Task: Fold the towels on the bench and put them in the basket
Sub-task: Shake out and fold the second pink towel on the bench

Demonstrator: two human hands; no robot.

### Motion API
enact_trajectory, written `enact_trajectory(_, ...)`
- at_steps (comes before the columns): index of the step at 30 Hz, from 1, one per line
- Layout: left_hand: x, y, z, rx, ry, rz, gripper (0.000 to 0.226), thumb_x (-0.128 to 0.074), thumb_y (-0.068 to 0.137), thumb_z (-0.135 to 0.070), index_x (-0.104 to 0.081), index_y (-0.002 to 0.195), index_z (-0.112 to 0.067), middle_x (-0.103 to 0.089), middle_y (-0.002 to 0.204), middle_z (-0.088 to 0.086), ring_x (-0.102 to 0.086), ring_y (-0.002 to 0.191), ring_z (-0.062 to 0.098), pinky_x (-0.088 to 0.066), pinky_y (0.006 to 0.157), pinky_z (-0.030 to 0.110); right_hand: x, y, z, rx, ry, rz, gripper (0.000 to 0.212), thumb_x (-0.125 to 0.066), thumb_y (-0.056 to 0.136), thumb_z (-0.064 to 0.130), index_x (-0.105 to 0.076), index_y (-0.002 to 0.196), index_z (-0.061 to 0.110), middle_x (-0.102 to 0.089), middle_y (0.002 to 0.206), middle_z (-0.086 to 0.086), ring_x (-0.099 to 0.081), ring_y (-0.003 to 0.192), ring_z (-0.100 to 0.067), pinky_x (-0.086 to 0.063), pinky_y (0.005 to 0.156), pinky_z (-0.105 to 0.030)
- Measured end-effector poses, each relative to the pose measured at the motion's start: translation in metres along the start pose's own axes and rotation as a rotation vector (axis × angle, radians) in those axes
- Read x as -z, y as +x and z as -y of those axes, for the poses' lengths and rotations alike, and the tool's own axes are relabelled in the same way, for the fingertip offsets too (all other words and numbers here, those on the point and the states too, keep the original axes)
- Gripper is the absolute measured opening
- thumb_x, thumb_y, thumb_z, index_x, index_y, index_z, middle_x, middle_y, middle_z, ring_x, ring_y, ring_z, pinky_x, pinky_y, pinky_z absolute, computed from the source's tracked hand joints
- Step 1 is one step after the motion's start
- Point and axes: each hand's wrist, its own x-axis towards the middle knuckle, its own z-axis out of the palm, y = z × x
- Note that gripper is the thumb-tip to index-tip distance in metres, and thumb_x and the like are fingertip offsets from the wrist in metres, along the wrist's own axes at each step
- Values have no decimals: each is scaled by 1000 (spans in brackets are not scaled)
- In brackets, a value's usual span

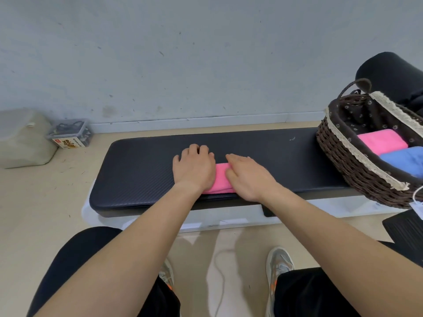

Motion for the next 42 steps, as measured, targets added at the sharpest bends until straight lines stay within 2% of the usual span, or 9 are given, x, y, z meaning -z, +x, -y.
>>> enact_trajectory(3, -1, -2, -7, 10, 51, -10, 41, -24, 105, -35, -51, 130, -17, -51, 136, 8, -48, 124, 30, -35, 105, 51, 18, 5, 9, -103, 114, -192, 38, -36, 99, 22, -55, 125, 2, -61, 128, -14, -55, 116, -35, -43, 95, -40)
enact_trajectory(6, -1, -3, -8, 16, 107, -2, 39, -26, 103, -34, -49, 130, -18, -51, 137, 7, -48, 126, 31, -27, 110, 55, 20, 14, 28, -89, 181, -304, 38, -37, 100, 21, -56, 126, 3, -62, 127, -14, -56, 115, -34, -46, 93, -43)
enact_trajectory(14, -2, -2, 0, 11, 61, -19, 44, -24, 102, -40, -51, 133, -24, -50, 139, 4, -46, 128, 29, -24, 113, 57, -29, 25, 6, -172, -260, -192, 58, -12, 104, 45, -28, 154, 23, -24, 163, -8, -22, 149, -32, -10, 121, -52)
enact_trajectory(20, 4, -2, -3, -101, 303, -47, 47, -23, 101, -39, -57, 124, -16, -57, 132, 11, -50, 123, 35, -24, 112, 58, -30, 27, 13, -213, -350, -157, 60, -10, 104, 45, -20, 157, 18, -13, 165, -13, -13, 151, -35, -2, 121, -54)
enact_trajectory(24, -4, -2, 1, -100, 220, -69, 44, -28, 101, -37, -57, 123, -13, -57, 129, 11, -54, 118, 32, -32, 109, 54, -34, 30, 8, -201, -255, -154, 58, -10, 104, 45, -17, 158, 23, -9, 166, -10, -9, 152, -32, -2, 123, -51)
enact_trajectory(30, -3, -3, 19, -270, 28, -52, 56, -17, 98, -54, -58, 123, -25, -54, 132, 1, -48, 124, 23, -34, 111, 46, -31, 26, -5, -47, -103, -166, 53, -14, 106, 43, -32, 153, 26, -21, 164, -1, -11, 152, -25, -11, 124, -45)
enact_trajectory(34, 11, -16, 38, -456, 72, 50, 58, -24, 98, -64, -56, 127, -25, -53, 136, -1, -47, 127, 21, -38, 108, 41, -23, 10, -8, 31, -62, -192, 57, -15, 102, 48, -56, 134, 23, -47, 147, 0, -33, 142, -22, -31, 115, -42)
enact_trajectory(39, 36, -30, 23, -456, 151, 31, 50, -42, 89, -72, -56, 107, -27, -62, 103, -10, -54, 95, 15, -43, 86, 34, -3, -25, -11, 14, 79, -76, 46, -49, 96, 53, -52, 129, 21, -55, 125, 0, -46, 120, -22, -45, 98, -39)
enact_trajectory(42, 58, -35, -2, -357, -47, 134, 42, -61, 80, -68, -51, 100, -31, -59, 92, -15, -55, 80, 8, -45, 71, 32, 31, -53, -22, -65, 351, 76, 42, -70, 87, 43, -49, 119, 24, -60, 112, 3, -59, 98, -17, -52, 81, -35)
